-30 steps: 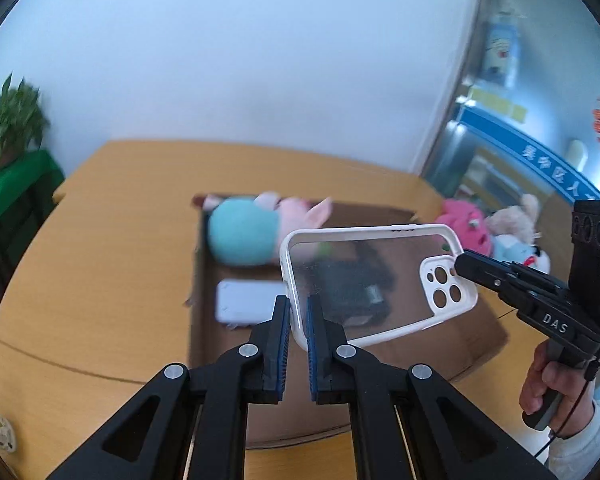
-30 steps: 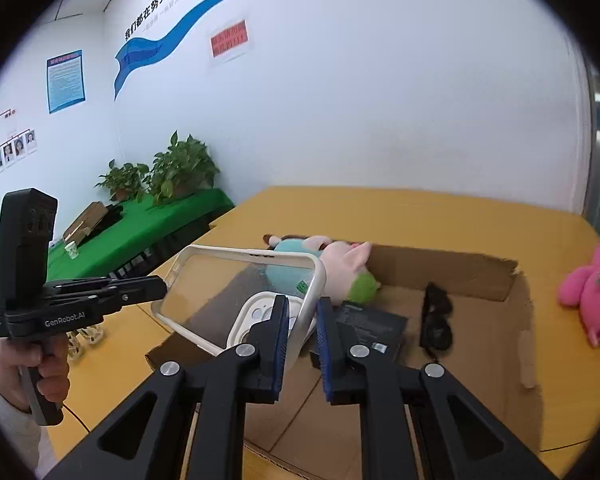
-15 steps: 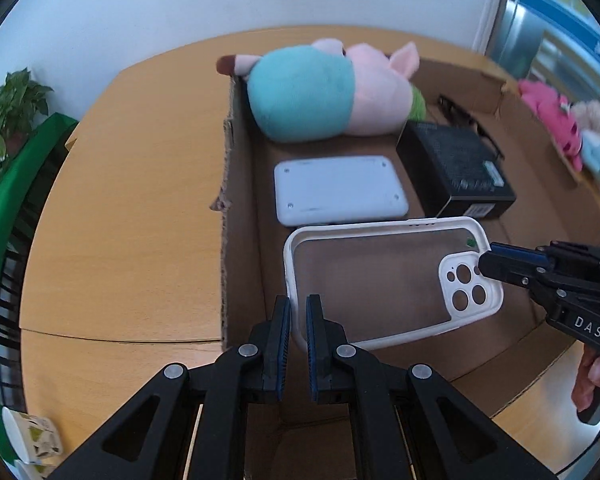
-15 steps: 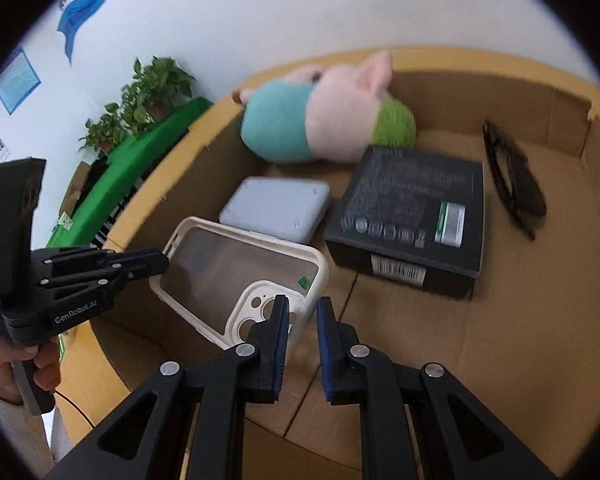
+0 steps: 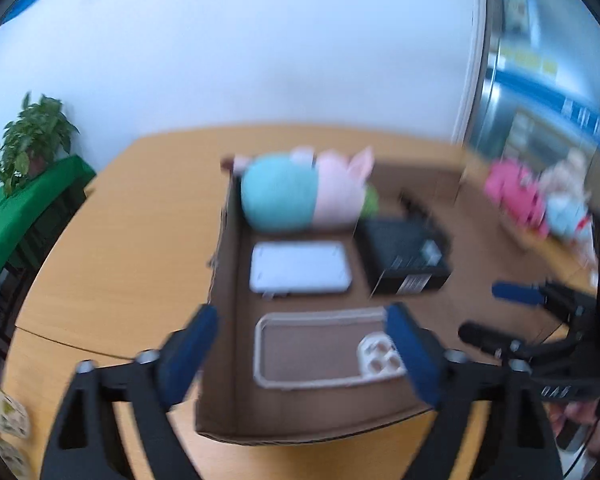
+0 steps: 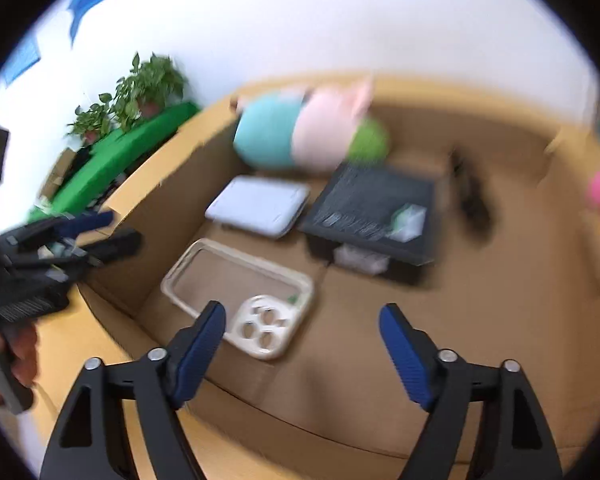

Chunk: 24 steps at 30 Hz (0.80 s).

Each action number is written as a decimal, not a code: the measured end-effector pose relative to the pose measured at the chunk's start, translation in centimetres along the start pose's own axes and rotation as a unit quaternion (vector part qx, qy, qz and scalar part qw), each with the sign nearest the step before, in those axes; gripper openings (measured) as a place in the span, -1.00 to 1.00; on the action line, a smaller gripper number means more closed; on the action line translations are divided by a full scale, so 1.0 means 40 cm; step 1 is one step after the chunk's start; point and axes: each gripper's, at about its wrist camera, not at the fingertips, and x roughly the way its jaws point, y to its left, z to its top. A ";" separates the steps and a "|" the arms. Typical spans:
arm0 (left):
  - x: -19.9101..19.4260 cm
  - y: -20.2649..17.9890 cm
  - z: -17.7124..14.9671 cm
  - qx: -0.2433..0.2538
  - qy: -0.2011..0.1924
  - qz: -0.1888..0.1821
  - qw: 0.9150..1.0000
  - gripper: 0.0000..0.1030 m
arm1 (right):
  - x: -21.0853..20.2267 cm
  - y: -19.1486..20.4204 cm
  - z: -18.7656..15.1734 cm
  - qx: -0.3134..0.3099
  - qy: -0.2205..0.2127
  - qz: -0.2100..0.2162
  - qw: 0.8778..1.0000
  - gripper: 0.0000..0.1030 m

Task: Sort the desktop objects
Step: 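Open both grippers to release the phone case and lift away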

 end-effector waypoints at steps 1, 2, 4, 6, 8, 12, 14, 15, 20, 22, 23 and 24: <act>-0.021 -0.008 -0.011 -0.011 -0.032 -0.003 0.999 0.99 | -0.035 -0.009 -0.021 -0.010 -0.026 -0.032 0.999 0.60; -0.031 -0.017 -0.022 -0.015 -0.054 -0.005 0.998 0.99 | -0.057 -0.020 -0.038 -0.012 -0.040 -0.056 0.998 0.64; -0.026 -0.042 -0.054 -0.012 -0.091 0.002 0.996 0.99 | -0.084 -0.057 -0.073 0.003 -0.058 -0.092 0.994 0.64; -0.007 -0.060 -0.082 -0.010 -0.102 0.014 0.995 0.99 | -0.093 -0.099 -0.101 0.032 -0.065 -0.102 0.992 0.65; 0.029 -0.078 -0.107 -0.006 -0.097 0.019 0.995 0.99 | -0.079 -0.122 -0.117 0.040 -0.066 -0.105 0.991 0.65; 0.095 -0.108 -0.148 0.015 -0.083 0.054 0.995 0.99 | -0.063 -0.141 -0.139 0.049 -0.092 -0.096 0.990 0.78; 0.109 -0.122 -0.157 0.037 -0.081 0.073 0.993 0.99 | -0.063 -0.150 -0.148 0.053 -0.108 -0.107 0.987 1.00; 0.108 -0.120 -0.160 0.035 -0.081 0.071 0.994 0.99 | -0.061 -0.151 -0.152 0.050 -0.119 -0.106 0.986 1.00; 0.114 -0.113 -0.157 0.033 -0.079 0.074 0.994 1.00 | -0.061 -0.152 -0.152 0.046 -0.137 -0.109 0.983 1.00; 0.114 -0.110 -0.153 0.034 -0.079 0.073 0.994 1.00 | -0.060 -0.152 -0.151 0.045 -0.137 -0.109 0.983 1.00; 0.113 -0.110 -0.155 0.034 -0.079 0.073 0.994 1.00 | -0.061 -0.152 -0.152 0.045 -0.137 -0.109 0.983 1.00; 0.114 -0.109 -0.152 0.034 -0.079 0.072 0.994 1.00 | -0.060 -0.153 -0.151 0.045 -0.137 -0.109 0.983 1.00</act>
